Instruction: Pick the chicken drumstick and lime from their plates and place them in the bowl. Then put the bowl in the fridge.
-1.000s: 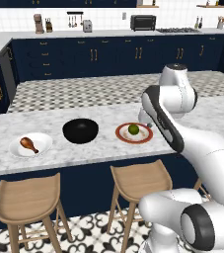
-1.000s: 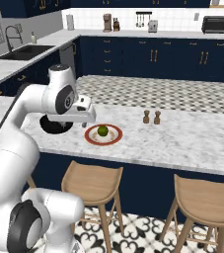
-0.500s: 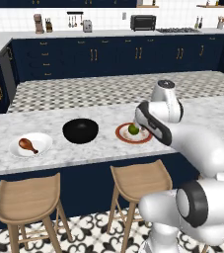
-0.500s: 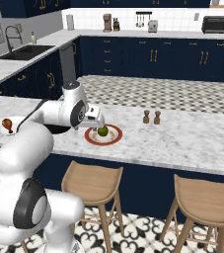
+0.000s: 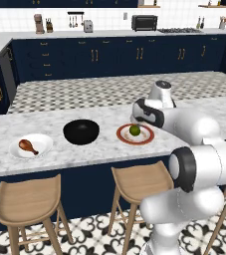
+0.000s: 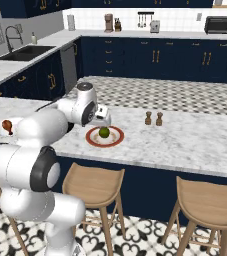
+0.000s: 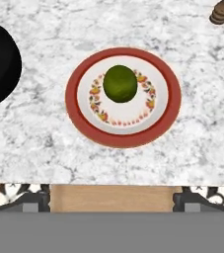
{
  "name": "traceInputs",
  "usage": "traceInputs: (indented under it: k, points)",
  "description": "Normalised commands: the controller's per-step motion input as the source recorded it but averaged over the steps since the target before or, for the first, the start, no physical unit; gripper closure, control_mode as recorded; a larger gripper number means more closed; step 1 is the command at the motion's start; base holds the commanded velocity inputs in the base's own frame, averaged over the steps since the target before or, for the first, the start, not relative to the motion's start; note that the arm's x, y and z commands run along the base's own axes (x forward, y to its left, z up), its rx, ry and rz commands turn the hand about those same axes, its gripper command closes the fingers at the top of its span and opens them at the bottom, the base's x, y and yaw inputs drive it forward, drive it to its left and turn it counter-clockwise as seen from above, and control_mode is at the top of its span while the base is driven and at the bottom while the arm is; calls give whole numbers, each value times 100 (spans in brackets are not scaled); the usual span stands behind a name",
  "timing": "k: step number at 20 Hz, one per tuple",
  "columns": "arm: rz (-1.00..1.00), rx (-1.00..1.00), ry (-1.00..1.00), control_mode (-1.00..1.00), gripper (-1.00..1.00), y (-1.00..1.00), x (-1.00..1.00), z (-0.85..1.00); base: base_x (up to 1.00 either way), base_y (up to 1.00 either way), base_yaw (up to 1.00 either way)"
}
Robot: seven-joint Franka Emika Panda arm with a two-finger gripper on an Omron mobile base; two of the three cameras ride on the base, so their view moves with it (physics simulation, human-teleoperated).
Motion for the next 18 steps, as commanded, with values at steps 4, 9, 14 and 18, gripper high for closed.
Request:
traceInputs:
  k: [4,9,14,18]
  points:
    - [0,13,5,-100,-100,-14,3,-25,0,0,0]
    - [0,3,7,-100,-100,-3,42,-42,0,0,0]
    - [0,0,0,-100,-100,0,58,-34,0,0,0]
    - [0,0,3,-100,-100,1,69,-29,0,0,0]
